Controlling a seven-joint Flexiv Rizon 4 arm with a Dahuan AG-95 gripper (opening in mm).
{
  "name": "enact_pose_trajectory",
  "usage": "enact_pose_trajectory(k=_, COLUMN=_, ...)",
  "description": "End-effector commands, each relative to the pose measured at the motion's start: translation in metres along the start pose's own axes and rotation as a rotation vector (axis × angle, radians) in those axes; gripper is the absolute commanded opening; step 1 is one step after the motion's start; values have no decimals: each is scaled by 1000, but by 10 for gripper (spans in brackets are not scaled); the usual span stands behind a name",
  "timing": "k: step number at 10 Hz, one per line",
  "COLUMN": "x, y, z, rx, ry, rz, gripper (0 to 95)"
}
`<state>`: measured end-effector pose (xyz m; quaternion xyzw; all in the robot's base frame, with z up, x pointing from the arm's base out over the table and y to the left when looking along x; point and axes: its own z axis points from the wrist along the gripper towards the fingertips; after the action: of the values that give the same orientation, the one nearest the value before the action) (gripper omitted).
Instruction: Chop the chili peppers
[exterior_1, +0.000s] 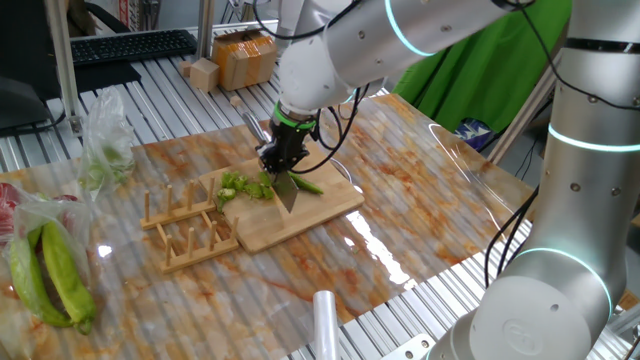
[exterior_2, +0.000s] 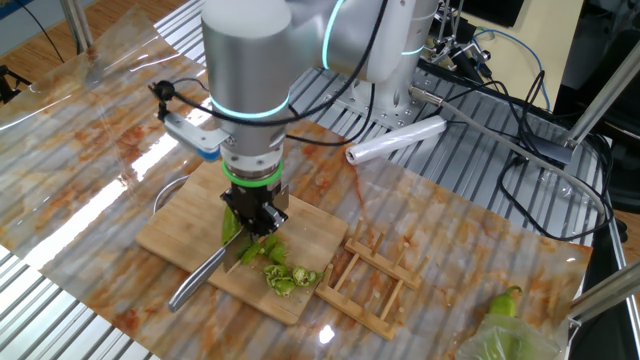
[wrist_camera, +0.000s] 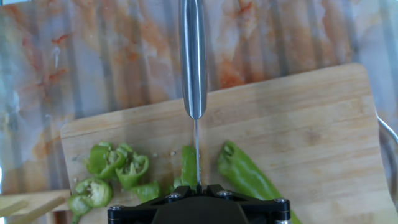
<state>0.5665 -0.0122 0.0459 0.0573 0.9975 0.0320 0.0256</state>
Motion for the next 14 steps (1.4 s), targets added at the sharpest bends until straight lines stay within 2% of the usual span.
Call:
enact_pose_trajectory(k=1, x=-1, y=-1, z=-2, rx=-1, ry=5, rz=12, gripper=0)
enact_pose_trajectory(k=3, x=0, y=-3, z=-12, rx=-2, ry=15, rz=14, gripper=0)
enact_pose_trajectory(k=5, x=0, y=-2, z=-28, rx=1, ry=25, rz=21, gripper=0)
enact_pose_trajectory(k=6, x=-6, y=-2, z=-44, rx=4, ry=43, rz=22, gripper=0)
enact_pose_trajectory(k=8, x=-15, y=-3, z=-62, rx=8, ry=71, rz=16, gripper=0)
enact_pose_trajectory(k=9, x=-18, y=-5, z=-69, rx=10, ry=75, rz=10, gripper=0)
enact_pose_trajectory(k=10, x=-22, y=-10, z=-82, rx=15, ry=86, rz=2, gripper=0)
enact_pose_trajectory(k=11, x=-25, y=-14, z=-90, rx=16, ry=85, rz=-10, gripper=0)
enact_pose_trajectory(k=12, x=-27, y=-17, z=-96, rx=26, ry=90, rz=10, gripper=0)
enact_pose_trajectory(k=13, x=-30, y=-23, z=-105, rx=51, ry=102, rz=13, gripper=0)
enact_pose_trajectory(k=14, x=-33, y=-24, z=-112, rx=52, ry=106, rz=8, gripper=0)
